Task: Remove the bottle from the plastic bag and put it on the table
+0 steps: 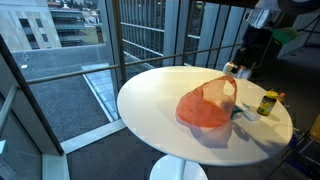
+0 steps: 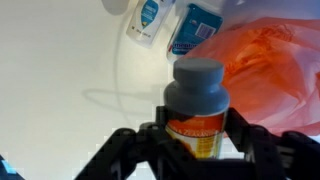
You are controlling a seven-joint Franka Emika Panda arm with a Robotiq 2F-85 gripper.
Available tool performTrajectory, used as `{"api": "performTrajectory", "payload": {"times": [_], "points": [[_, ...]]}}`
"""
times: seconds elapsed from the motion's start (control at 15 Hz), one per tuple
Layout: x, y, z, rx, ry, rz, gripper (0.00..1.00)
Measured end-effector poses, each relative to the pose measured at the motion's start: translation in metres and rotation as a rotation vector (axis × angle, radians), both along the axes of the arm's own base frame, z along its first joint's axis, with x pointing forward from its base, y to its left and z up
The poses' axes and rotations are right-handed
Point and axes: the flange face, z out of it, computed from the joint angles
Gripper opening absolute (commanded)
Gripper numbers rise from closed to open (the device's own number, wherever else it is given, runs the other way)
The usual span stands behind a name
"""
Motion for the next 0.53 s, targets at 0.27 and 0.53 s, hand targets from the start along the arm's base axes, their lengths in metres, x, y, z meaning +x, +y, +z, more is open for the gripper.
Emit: {"api": "performTrajectory", "payload": {"times": [0.27,0.53], "points": [[0.0,-0.044,-0.003,0.003,0.002,-0.108,0.36],[0.0,-0.079,-0.021,0.003,0.013,-0.183,0.36]]}}
